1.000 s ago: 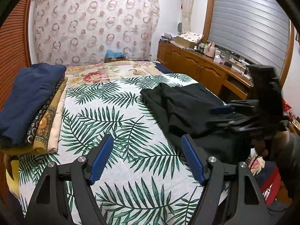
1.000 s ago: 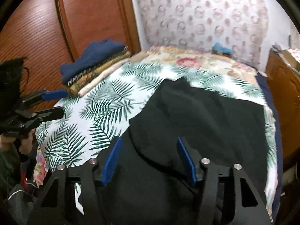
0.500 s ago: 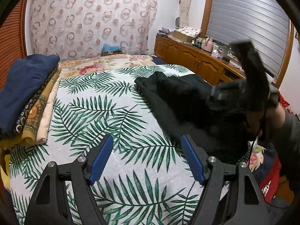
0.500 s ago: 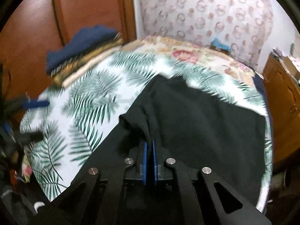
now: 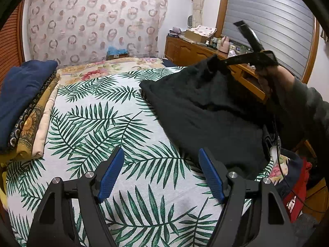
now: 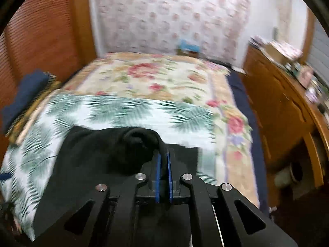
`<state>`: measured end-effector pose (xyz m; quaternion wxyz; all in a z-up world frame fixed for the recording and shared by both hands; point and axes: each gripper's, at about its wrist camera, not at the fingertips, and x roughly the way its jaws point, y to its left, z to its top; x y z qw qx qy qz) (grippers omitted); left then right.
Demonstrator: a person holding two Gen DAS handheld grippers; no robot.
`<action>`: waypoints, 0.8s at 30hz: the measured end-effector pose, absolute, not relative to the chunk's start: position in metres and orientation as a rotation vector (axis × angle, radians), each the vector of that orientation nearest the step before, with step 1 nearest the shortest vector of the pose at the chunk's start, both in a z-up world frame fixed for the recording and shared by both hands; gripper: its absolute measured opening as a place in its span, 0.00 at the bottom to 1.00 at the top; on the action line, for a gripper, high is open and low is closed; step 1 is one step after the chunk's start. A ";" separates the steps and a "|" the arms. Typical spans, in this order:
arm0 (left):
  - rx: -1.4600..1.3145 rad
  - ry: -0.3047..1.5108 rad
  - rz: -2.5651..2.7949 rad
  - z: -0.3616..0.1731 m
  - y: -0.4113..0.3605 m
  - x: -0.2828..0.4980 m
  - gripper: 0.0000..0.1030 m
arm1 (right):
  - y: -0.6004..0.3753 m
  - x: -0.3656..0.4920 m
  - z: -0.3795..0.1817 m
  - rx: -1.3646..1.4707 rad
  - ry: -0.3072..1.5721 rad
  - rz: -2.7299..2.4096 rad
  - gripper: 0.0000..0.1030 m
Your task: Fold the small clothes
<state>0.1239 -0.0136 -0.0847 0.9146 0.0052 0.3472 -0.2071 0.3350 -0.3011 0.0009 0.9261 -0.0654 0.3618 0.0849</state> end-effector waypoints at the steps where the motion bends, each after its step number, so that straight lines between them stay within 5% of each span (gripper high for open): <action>1: 0.013 0.717 -0.426 -0.085 -0.014 0.124 0.73 | -0.306 0.342 -0.001 -0.129 0.747 0.139 0.11; 4: 0.016 0.722 -0.427 -0.086 -0.013 0.124 0.73 | -0.310 0.356 0.000 -0.094 0.752 0.073 0.37; 24: 0.047 0.744 -0.489 -0.098 -0.045 0.116 0.73 | -0.303 0.145 -0.050 -0.125 0.735 0.241 0.37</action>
